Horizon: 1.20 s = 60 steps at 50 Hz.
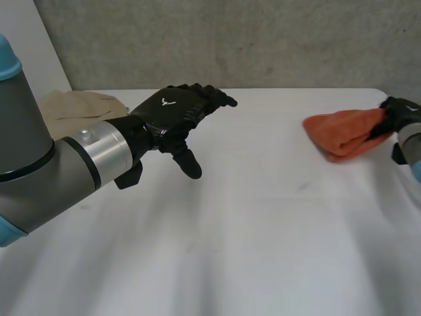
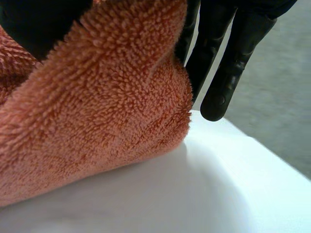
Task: Fold the laundry.
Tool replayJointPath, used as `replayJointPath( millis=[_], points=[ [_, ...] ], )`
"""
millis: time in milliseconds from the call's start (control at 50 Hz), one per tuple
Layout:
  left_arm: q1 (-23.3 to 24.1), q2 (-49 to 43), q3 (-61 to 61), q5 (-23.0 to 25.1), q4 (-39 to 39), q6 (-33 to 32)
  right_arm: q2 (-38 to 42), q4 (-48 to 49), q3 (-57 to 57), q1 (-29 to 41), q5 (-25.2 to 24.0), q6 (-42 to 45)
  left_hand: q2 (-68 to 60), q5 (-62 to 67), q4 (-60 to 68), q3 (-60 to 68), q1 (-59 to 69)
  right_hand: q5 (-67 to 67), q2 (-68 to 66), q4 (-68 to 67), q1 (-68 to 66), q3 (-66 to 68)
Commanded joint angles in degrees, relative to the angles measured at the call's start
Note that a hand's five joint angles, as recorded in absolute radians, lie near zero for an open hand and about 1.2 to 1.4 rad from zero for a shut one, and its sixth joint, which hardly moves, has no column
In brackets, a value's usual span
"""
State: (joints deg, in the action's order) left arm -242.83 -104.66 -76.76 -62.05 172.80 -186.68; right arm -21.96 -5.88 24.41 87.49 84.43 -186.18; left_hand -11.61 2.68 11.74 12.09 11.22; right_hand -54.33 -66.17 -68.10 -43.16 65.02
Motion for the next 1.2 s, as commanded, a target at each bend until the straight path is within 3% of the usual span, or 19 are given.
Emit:
replayJointPath(
  millis=[20,220,240,260,320,400,480,600,660,800,900,1000,1080,1140,1200],
  points=[
    [0.08,-0.19,-0.15,-0.01,0.0,0.0,10.17,-5.64,-18.06,-6.62,0.29,2.83,0.22,-1.29,-0.35,-0.7,0.18,-15.67,-13.83,-11.9,-36.84,14.98],
    [0.26,-0.63,0.2,-0.09,0.0,0.09,11.94,-5.64,-17.91,-10.32,-2.6,4.68,0.22,-1.29,-0.35,-0.7,0.18,-13.23,-11.39,-9.46,-34.4,12.54],
    [0.26,-0.81,0.29,-0.09,0.0,0.09,11.94,-6.07,-17.82,-10.32,-2.96,4.95,0.22,-1.29,-0.35,-0.7,0.18,10.11,11.94,13.88,-11.06,-10.8],
    [0.26,-0.98,0.38,-0.09,0.0,0.09,11.85,-6.69,-17.73,-10.32,-3.22,5.56,0.22,-1.29,-0.35,-0.7,0.18,54.33,56.17,58.1,33.16,-55.02],
    [0.26,-0.98,0.47,-0.09,0.0,0.18,11.59,-8.88,-17.73,-10.32,-2.79,7.66,0.22,-1.29,-0.35,-0.7,0.18,54.33,56.17,58.1,33.16,-55.02],
    [0.52,-0.98,0.38,-0.09,0.0,0.18,9.92,-12.23,-18.08,-10.67,1.95,14.51,0.22,-1.29,-0.35,-0.7,0.18,54.33,56.17,58.1,33.16,-55.02],
    [0.78,-0.72,0.38,-0.09,0.0,0.09,6.41,-13.02,-16.42,-13.3,8.1,29.41,0.22,-1.29,-0.35,-0.7,0.18,54.33,56.17,58.1,33.16,-55.02],
    [0.7,-0.28,0.55,-0.09,-0.09,0.09,1.83,-10.83,-13.34,-13.75,12.07,51.85,0.22,-1.29,-0.35,-0.7,0.18,54.33,56.17,58.1,33.16,-55.02],
    [0.7,-0.19,0.64,-0.09,0.0,0.0,-0.89,-4.95,-12.81,-13.75,13.56,59.34,0.22,-1.29,-0.35,-0.7,0.18,54.33,56.17,58.1,33.16,-55.02],
    [-0.1,1.65,1.26,-2.64,0.7,-0.09,-11.69,1.66,-7.37,-9.99,12.51,56.9,0.22,-1.29,-0.35,-0.7,0.18,54.33,56.17,58.1,33.16,-55.02],
    [-3.25,2.27,1.78,-7.99,3.77,-0.09,-18.81,1.84,0.97,-0.58,5.49,46.63,0.72,-1.79,-0.86,-1.21,-0.33,54.33,56.17,58.1,33.16,-55.02],
    [-12.02,2.01,2.31,-10.73,8.6,-0.79,-28.11,2.36,19.13,6.88,-4.34,33.54,0.72,-1.79,-0.85,-1.21,-0.33,54.33,56.17,58.1,33.16,-55.02],
    [-18.53,-0.27,3.71,-10.73,11.85,-0.88,-35.24,3.5,31.01,13.99,-9.97,30.0,1.06,-2.13,-1.19,-1.54,-0.66,54.33,56.17,58.1,33.16,-55.02],
    [-22.23,-4.49,5.12,-10.82,13.97,-2.1,-37.37,5.08,39.1,19.36,-11.57,30.44,1.06,-2.13,-1.19,-1.54,-0.66,54.33,56.17,58.1,33.16,-55.02],
    [-25.84,-9.76,7.67,-10.82,15.55,-7.36,-37.9,5.79,43.78,22.71,-11.84,30.7,0.89,-1.96,-1.02,-1.38,-0.5,54.33,56.17,58.1,33.16,-55.02]
  ],
)
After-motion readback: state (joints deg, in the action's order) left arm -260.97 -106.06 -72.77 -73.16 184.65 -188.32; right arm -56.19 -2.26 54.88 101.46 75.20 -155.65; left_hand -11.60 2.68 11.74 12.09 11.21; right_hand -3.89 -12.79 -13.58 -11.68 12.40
